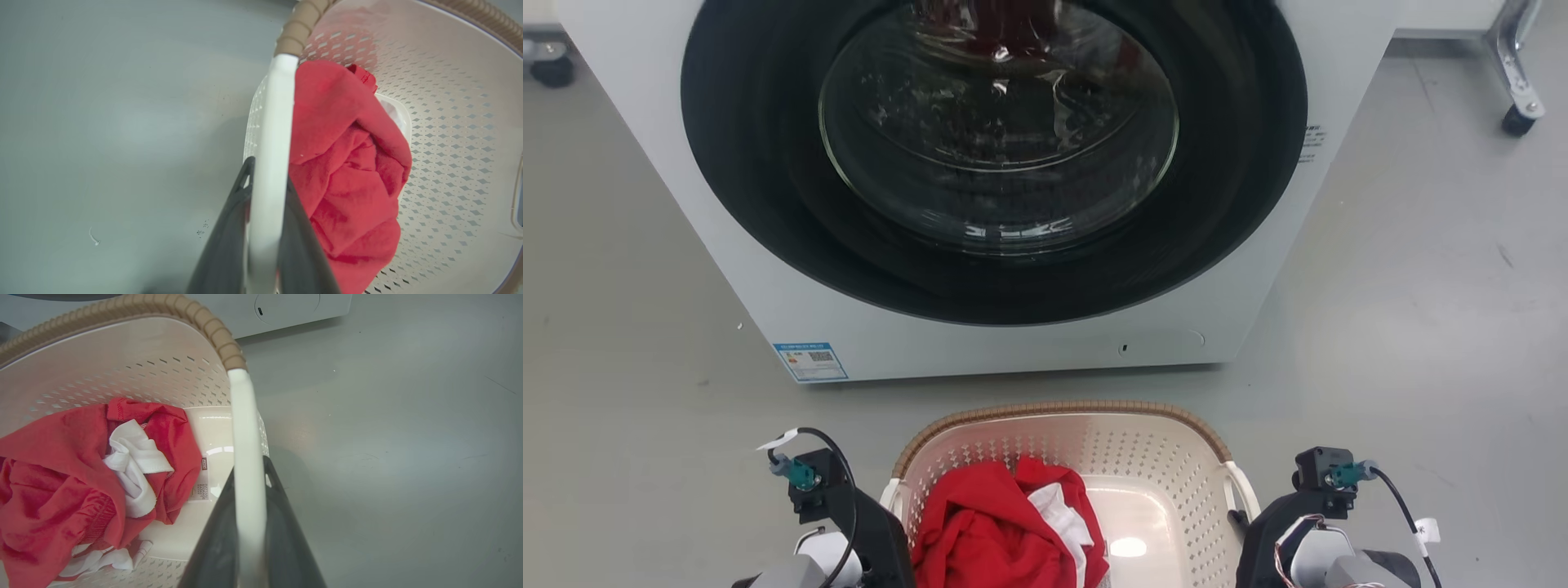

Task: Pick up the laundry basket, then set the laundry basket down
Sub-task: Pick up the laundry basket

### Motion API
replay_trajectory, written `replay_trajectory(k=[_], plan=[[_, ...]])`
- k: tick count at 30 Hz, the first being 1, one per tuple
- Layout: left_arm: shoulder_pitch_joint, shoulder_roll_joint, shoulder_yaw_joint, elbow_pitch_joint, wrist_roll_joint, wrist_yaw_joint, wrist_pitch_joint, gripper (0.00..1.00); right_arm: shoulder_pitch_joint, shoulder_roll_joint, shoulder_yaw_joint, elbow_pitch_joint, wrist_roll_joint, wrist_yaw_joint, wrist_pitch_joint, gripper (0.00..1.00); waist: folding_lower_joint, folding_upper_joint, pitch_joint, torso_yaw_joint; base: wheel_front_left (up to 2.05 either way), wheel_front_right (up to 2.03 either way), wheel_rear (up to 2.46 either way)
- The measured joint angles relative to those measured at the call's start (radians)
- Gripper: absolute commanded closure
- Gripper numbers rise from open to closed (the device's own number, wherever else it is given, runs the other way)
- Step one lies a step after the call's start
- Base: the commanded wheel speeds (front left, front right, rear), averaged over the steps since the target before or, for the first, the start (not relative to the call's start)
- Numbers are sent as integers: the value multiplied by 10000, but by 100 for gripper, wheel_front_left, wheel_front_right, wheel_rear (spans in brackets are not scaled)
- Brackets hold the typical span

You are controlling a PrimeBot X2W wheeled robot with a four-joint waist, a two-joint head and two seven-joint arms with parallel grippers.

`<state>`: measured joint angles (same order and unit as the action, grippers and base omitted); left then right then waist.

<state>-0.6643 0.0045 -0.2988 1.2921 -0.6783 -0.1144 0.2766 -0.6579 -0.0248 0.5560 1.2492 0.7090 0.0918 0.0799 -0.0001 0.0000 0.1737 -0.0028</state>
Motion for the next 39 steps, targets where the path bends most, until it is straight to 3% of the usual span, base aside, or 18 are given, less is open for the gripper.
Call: replay_trajectory(k=[18, 39], plan=[[1010, -36, -2, 21, -148, 226, 777, 100, 956, 48, 138, 155, 481, 115, 800, 100, 0, -1, -1530, -41, 0, 0, 0], [1344, -44, 19, 19, -245, 439, 1331, 100, 1158, 61, 169, 228, 771, 138, 1383, 100, 1, 1, -1895, -74, 0, 0, 0]])
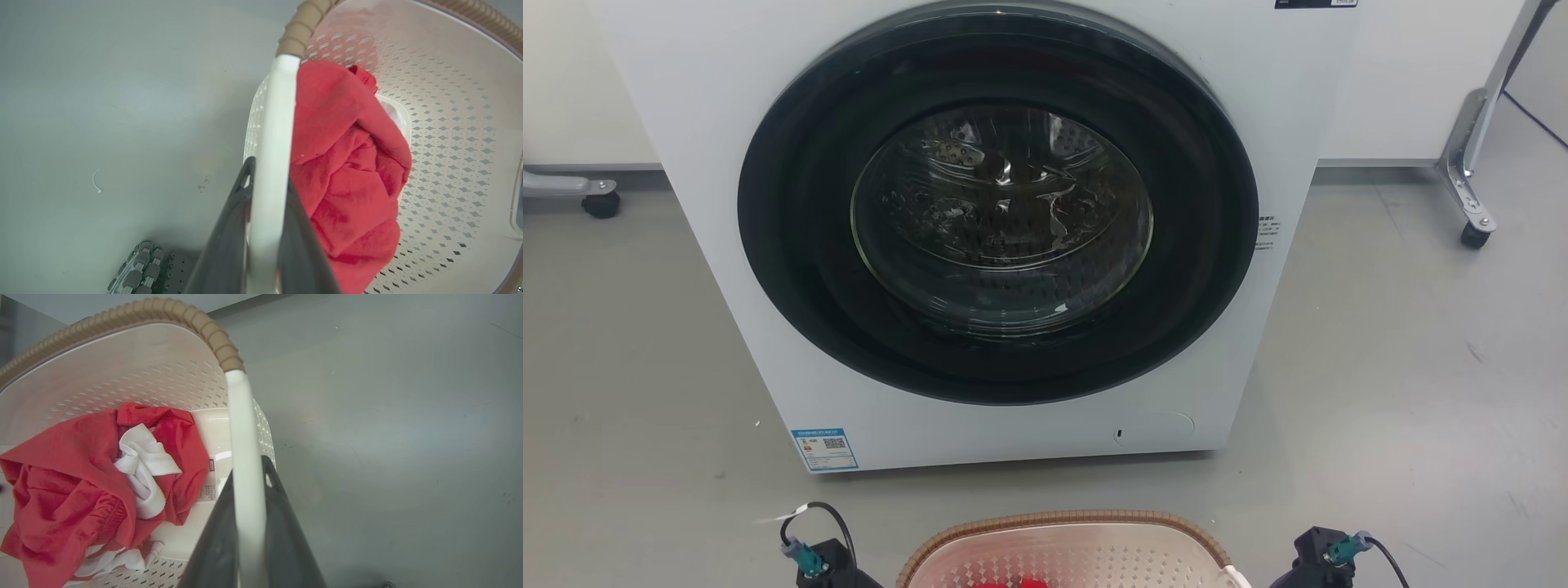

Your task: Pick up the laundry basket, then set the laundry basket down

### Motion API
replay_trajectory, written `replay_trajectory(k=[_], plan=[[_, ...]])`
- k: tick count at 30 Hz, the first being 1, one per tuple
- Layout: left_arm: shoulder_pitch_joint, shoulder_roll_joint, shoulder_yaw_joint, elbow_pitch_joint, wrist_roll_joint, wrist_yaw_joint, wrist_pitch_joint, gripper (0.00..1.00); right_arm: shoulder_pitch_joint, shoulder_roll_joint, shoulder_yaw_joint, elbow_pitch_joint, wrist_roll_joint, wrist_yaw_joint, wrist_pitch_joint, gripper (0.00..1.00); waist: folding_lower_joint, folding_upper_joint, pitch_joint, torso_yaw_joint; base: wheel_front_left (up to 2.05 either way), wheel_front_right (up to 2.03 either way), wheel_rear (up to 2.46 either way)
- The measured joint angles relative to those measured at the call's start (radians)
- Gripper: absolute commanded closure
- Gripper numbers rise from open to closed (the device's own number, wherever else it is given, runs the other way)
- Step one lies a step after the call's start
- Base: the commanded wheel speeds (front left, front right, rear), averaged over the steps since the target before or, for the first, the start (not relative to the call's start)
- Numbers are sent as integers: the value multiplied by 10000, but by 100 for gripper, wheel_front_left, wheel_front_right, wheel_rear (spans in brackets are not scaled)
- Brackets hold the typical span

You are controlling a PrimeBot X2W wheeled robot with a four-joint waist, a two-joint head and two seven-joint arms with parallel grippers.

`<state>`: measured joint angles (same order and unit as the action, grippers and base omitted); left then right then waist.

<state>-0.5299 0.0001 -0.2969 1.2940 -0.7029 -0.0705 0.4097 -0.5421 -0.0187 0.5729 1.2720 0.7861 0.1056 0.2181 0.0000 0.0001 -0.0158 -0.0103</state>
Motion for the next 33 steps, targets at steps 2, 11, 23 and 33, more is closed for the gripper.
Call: replay_trajectory(k=[2, 11, 23, 33], plan=[[13, -2, 0, 0, -2, 0, 25, 100, 7, 0, 6, 8, 36, 0, 12, 100, 0, 0, -7, -6, 0, 0, 0], [15, -2, 0, 0, -10, 12, 113, 100, 12, 0, 35, 23, 163, -2, 86, 100, 0, 0, -21, -22, 0, 0, 0], [29, -4, 0, -2, -17, 90, 196, 100, 12, 2, 84, 36, 236, -10, 100, 100, 0, 0, -32, -38, 0, 0, 0], [32, -2, 2, -2, -178, 102, 198, 100, 12, 2, 109, 42, 265, -13, 96, 100, 0, 0, 22, -81, 0, 0, 0]])
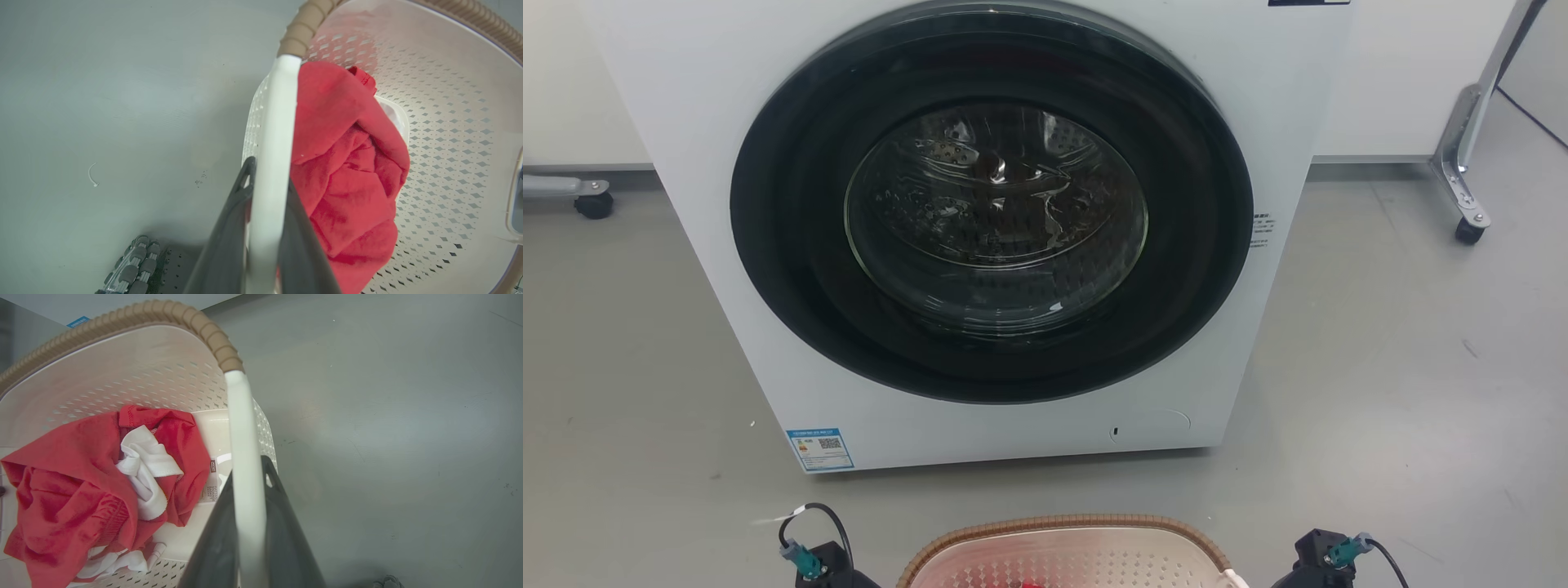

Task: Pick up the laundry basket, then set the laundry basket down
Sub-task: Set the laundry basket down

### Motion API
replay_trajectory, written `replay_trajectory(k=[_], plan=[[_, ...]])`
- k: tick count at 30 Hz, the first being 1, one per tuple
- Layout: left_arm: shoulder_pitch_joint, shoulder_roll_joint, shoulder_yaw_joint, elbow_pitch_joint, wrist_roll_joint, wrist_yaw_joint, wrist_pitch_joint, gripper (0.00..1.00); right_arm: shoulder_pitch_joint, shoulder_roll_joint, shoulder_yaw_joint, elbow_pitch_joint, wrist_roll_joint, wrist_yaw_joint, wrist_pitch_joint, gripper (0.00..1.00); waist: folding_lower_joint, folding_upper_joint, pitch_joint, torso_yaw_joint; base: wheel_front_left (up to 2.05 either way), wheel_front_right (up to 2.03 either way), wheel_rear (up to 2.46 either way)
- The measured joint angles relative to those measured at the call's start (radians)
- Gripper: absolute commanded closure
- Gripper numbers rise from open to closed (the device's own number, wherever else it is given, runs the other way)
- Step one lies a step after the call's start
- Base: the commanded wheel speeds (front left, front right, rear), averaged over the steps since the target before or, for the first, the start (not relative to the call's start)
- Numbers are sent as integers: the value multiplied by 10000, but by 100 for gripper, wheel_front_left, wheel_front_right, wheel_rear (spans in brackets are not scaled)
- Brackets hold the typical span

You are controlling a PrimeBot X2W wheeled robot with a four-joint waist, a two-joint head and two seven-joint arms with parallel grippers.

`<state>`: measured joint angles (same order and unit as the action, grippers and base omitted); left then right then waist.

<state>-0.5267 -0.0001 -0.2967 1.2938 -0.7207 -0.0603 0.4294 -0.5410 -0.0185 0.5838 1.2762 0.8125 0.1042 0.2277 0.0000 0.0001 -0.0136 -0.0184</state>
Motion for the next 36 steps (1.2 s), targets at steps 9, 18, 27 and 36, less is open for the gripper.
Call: replay_trajectory(k=[9, 18, 27, 36], plan=[[2, -2, -6, -2, 0, 13, -104, 100, -4, 0, 25, 4, 58, -2, -92, 100, 0, -1, 191, 3, 0, 0, 0], [-37, 0, 21, -25, -31, 13, -374, 100, -120, 13, 61, 4, 58, -71, -274, 100, 0, 0, 643, 31, 0, 0, 0], [-596, 81, 73, -201, -69, 13, -754, 100, -856, 21, 56, -75, 54, -169, -581, 100, 3, 0, 1483, -10, 0, 0, 0], [-1132, 157, 44, -408, -8, 15, -1189, 100, -1426, 15, 8, -159, 27, -261, -965, 100, 3, 1, 2387, -48, 0, 0, 0]])
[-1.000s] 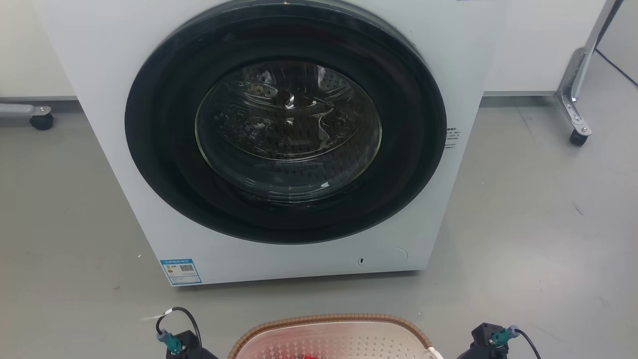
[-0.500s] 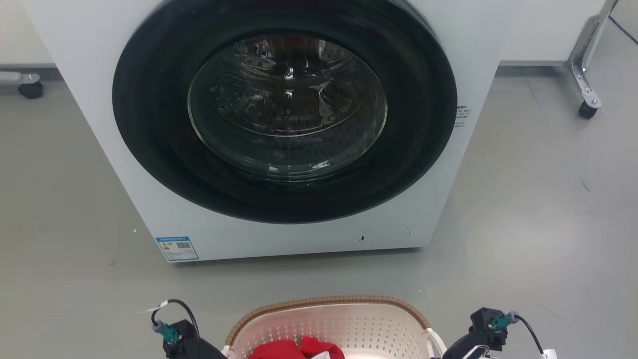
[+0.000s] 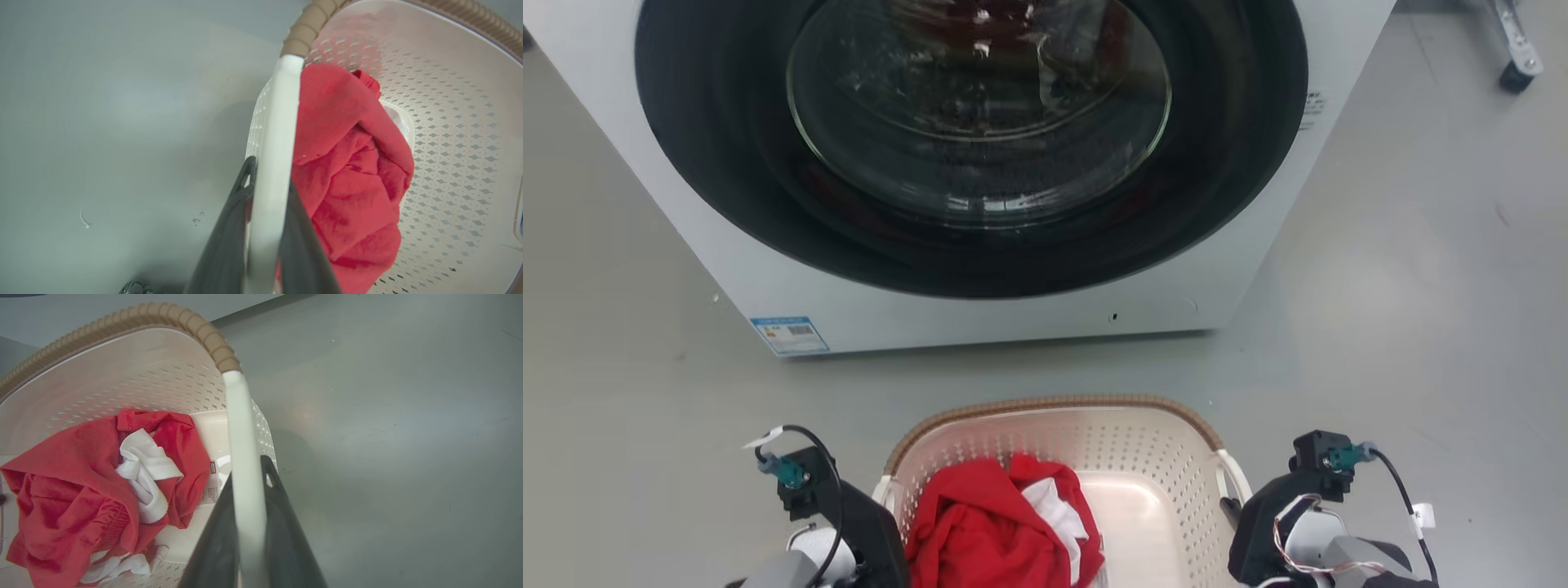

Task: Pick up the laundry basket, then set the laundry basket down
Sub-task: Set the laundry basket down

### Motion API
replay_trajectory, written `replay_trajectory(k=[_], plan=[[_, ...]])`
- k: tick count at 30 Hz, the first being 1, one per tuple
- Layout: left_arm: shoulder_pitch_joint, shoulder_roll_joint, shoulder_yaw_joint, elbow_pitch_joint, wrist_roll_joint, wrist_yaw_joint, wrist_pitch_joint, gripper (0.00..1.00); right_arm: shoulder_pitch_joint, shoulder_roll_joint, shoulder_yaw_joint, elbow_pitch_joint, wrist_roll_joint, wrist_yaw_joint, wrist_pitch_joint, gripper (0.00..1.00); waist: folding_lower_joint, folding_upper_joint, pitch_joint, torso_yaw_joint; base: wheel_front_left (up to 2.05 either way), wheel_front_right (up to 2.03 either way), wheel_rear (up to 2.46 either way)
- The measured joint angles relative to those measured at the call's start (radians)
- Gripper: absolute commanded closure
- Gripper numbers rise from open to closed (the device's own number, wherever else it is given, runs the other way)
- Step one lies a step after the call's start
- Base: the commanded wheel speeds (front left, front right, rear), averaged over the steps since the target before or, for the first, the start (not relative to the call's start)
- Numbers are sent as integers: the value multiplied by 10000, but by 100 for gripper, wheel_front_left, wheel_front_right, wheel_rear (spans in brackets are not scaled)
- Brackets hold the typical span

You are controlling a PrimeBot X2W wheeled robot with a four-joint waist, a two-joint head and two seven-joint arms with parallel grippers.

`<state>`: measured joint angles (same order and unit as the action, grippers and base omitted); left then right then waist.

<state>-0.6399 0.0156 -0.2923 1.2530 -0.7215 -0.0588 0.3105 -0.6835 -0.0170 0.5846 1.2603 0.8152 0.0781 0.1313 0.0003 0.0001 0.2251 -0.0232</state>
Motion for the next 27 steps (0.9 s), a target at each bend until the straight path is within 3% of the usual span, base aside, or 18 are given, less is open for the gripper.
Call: replay_trajectory(k=[27], plan=[[-1840, 167, -15, -596, 337, 117, -1856, 100, -2031, -199, 52, -439, -439, -265, -1538, 100, -1, 1, 3398, 82, 0, 0, 0]])
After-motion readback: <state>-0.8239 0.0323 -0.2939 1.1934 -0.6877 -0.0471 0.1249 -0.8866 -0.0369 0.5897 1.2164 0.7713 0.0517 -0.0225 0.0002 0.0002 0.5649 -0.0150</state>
